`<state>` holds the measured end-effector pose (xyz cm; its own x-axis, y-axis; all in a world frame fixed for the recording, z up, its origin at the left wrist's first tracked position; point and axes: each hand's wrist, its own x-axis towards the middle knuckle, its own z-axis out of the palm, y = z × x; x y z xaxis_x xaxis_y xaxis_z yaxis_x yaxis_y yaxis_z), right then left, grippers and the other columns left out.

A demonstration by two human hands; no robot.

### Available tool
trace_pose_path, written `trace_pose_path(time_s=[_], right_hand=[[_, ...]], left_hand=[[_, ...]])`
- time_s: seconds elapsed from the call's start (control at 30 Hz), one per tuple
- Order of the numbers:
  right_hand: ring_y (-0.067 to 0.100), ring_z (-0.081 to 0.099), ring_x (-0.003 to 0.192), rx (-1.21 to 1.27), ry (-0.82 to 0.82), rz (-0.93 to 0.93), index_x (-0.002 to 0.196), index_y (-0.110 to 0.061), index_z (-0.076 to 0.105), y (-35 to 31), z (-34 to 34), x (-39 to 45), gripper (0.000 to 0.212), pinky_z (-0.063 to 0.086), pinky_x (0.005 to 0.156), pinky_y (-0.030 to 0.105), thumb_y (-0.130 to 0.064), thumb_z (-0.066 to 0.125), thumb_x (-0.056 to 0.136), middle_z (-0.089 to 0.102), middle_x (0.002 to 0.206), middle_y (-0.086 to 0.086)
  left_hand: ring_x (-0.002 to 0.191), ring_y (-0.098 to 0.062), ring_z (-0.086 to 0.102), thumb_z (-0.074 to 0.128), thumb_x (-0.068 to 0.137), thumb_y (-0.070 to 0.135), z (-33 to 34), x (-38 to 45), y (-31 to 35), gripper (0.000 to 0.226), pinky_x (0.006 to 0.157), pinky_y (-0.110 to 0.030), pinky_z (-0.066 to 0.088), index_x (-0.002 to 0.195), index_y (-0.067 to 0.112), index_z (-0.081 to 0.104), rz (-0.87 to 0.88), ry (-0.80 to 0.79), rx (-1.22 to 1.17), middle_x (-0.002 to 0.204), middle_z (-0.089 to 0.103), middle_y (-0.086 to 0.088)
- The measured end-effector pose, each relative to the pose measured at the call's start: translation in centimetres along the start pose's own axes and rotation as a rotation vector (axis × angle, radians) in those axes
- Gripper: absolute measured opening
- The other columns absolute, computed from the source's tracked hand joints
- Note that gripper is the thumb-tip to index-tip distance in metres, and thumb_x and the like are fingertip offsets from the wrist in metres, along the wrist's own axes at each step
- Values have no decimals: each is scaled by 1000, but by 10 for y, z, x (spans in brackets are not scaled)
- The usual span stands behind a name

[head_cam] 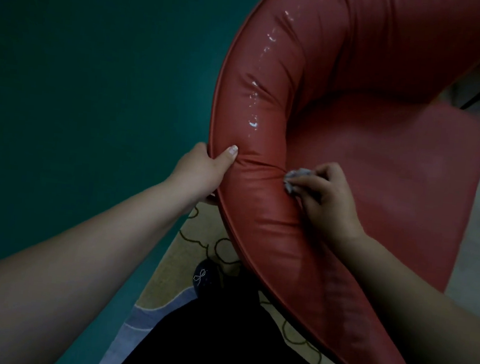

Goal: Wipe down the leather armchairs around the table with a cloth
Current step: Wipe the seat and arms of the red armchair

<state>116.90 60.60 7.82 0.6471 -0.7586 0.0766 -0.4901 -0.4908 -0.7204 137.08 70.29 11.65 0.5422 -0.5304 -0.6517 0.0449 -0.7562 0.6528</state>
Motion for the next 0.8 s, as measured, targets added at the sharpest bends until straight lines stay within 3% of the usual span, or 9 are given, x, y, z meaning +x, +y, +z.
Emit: trace_pose_path(time_s=[0.07,0.17,0.27,0.47,0.53,0.63,0.8], right_hand=[[19,53,86,27,56,69,99,-11,74,-1,3,-1,20,33,79,2,-6,72,79,47,91,9],[8,49,89,152,123,-36,104,-16,73,-30,22,20,23,37,85,6,-17,71,81,47,95,4],[13,50,91,184,60,-143,102,-14,74,-41,32,33,22,42,88,15,-12,71,80,45,96,5],[10,52,87,240,145,97,102,-16,73,-35,22,38,21,40,83,8,-11,70,82,48,95,4],[8,50,88,261,196,30,109,-18,71,-48,27,49,28,41,84,9,-14,69,81,48,96,5],[13,50,94,218,128,-47,123,-13,62,-53,37,61,41,41,90,14,-11,67,82,47,98,8],[19,54,96,261,247,314,119,-12,65,-25,30,52,35,34,88,2,-4,63,85,48,102,9]], left_hand=[[97,-26,66,54,90,57,0,1,-2,52,76,-50,59,123,17,53,22,9,19,115,64,-4],[98,-30,66,53,89,58,2,2,-4,52,83,-51,56,119,16,55,41,22,20,111,66,-8],[97,-31,66,55,90,55,2,3,-2,48,84,-51,56,115,15,56,48,47,10,109,67,-9],[95,-28,67,57,90,51,-5,10,6,45,86,-50,56,119,16,55,91,35,-8,110,68,-7],[96,-30,67,59,90,49,-4,13,9,44,86,-51,55,119,16,56,104,55,-6,109,68,-8],[99,-28,67,61,89,47,-5,16,11,47,87,-51,55,125,17,54,116,53,-15,114,67,-6],[100,-22,66,68,87,39,-11,25,10,52,83,-44,57,131,18,51,77,6,-76,120,64,-1]])
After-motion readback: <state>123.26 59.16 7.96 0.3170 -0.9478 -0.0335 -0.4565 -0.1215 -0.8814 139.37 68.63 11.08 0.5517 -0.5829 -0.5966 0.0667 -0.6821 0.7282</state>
